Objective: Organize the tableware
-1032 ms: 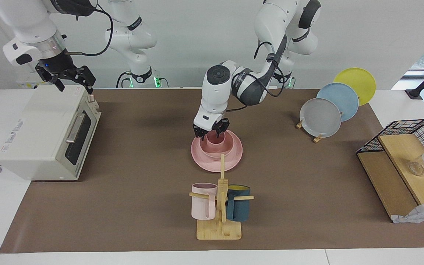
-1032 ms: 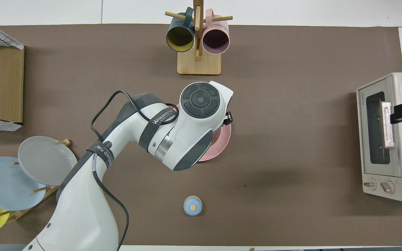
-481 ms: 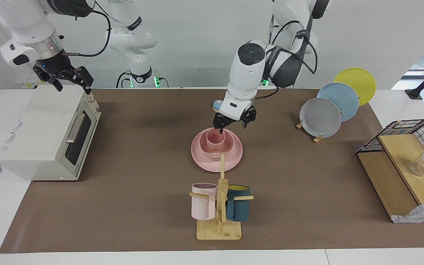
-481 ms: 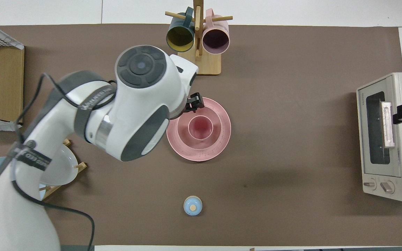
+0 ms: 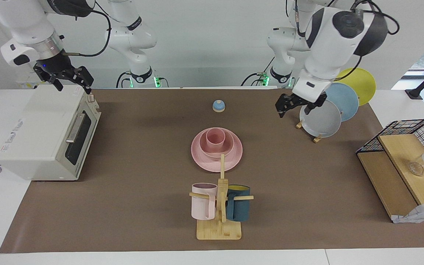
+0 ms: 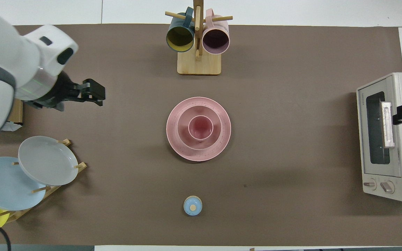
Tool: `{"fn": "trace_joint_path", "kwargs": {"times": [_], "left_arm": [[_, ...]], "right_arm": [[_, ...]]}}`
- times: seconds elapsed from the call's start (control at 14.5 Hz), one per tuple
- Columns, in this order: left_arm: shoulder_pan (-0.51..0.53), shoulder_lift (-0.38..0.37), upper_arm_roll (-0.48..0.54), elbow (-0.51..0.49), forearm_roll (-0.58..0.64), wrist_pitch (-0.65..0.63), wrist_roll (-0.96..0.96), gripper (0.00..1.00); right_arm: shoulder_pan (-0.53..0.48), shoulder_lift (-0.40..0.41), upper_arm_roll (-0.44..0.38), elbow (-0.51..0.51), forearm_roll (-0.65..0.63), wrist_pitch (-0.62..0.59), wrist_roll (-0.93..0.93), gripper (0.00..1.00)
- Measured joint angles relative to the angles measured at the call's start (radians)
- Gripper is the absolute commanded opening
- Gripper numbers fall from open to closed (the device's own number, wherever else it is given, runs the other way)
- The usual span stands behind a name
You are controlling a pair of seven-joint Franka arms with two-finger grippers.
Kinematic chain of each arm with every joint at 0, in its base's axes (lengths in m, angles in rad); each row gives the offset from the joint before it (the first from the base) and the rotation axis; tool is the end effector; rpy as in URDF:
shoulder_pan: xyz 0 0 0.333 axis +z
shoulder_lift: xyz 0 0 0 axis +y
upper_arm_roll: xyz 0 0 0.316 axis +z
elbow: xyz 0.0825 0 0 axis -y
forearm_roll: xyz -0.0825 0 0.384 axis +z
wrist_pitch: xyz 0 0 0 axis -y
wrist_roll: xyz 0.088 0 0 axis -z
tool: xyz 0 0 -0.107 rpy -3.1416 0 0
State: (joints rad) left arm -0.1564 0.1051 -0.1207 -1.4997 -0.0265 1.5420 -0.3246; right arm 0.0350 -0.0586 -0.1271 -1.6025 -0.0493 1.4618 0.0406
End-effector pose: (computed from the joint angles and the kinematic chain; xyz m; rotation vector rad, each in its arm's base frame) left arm 0.5607 -0.1586 0.5962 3.1197 0.0746 -0.1106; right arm 0.5216 -0.0560 0.6321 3.0921 -0.2098 -0.1297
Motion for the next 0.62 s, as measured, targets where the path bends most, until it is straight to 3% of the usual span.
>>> {"fn": "trace_joint_path", "kwargs": {"times": [0.34,0.62], "left_arm": [[0.109,-0.053,0.001,-0.007,0.012,-0.038,0.143,1.00],[0.149,-0.098,0.001,-0.118,0.014,-0.037,0.203,1.00]], "right_arm": [[0.000,0.000,0.000,0.000,0.000,0.000,0.000,1.00],[0.000,0.000,0.000,0.000,0.000,0.000,0.000,1.00]]}}
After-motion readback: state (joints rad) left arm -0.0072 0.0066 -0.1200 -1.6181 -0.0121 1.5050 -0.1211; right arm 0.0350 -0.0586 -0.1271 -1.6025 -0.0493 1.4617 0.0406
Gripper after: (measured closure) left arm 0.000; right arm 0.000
